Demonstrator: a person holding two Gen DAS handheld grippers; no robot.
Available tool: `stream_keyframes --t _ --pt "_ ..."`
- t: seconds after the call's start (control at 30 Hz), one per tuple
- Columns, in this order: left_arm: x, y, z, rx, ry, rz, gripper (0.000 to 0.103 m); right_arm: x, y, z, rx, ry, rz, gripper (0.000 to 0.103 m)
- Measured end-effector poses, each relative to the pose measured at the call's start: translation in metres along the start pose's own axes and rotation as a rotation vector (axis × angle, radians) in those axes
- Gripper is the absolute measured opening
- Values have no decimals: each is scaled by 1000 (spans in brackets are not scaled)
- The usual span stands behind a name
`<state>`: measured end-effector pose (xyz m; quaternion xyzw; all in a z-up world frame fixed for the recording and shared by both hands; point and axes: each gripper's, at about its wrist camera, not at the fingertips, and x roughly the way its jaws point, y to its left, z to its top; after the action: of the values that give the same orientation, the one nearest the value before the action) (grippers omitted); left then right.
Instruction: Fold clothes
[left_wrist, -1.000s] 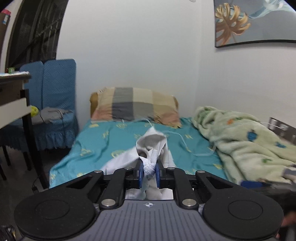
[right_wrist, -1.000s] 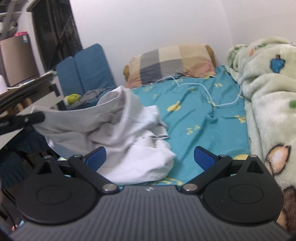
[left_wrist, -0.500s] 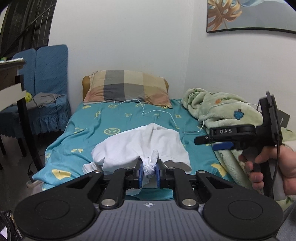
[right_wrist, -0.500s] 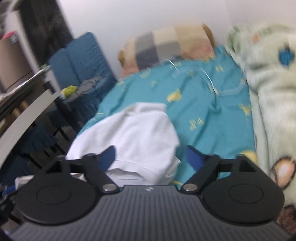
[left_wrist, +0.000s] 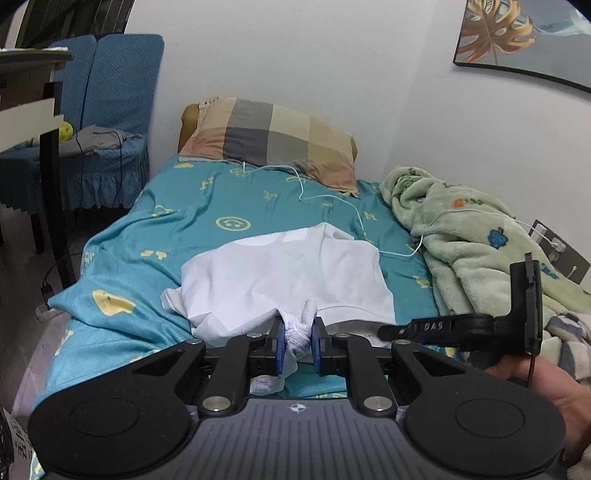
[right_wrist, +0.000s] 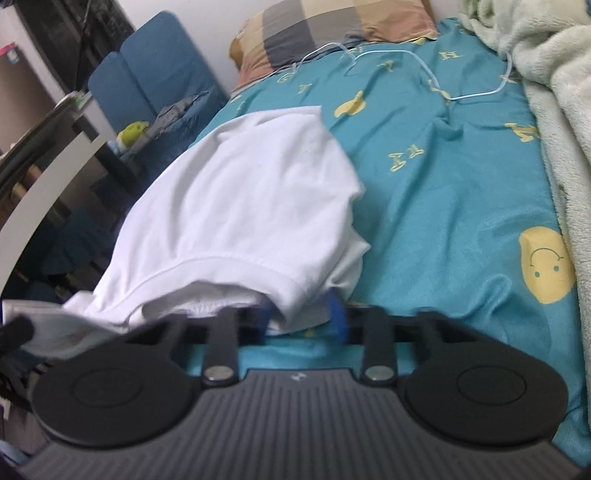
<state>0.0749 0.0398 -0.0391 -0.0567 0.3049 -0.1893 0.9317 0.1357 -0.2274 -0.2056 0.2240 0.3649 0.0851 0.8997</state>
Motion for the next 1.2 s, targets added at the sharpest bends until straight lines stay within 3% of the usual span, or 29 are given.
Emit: stream_keyframes --t 0.07,0.23,0.33,0.6,0.8,1.03,1.1,1.2 --pt "1 -2 -2 19 10 -9 16 -1 -3 2 19 -24 0 11" --pt "3 -15 -12 104 33 -4 31 -28 0 10 34 -146 30 8" --pt "6 -26 -19 174 54 11 50 -47 4 13 41 -206 72 8" --pt "19 -69 -46 454 121 29 54 -81 10 18 18 -295 112 7" --pt "48 -105 -77 735 210 69 60 -75 -4 19 59 -247 78 7" --pt "97 -117 -118 1042 271 242 60 -48 -47 11 270 -113 83 10" --pt "108 -112 -124 1078 299 297 56 -42 -53 7 307 -96 81 10" --pt "110 -100 -111 1013 292 340 46 -33 -54 5 306 -57 82 11"
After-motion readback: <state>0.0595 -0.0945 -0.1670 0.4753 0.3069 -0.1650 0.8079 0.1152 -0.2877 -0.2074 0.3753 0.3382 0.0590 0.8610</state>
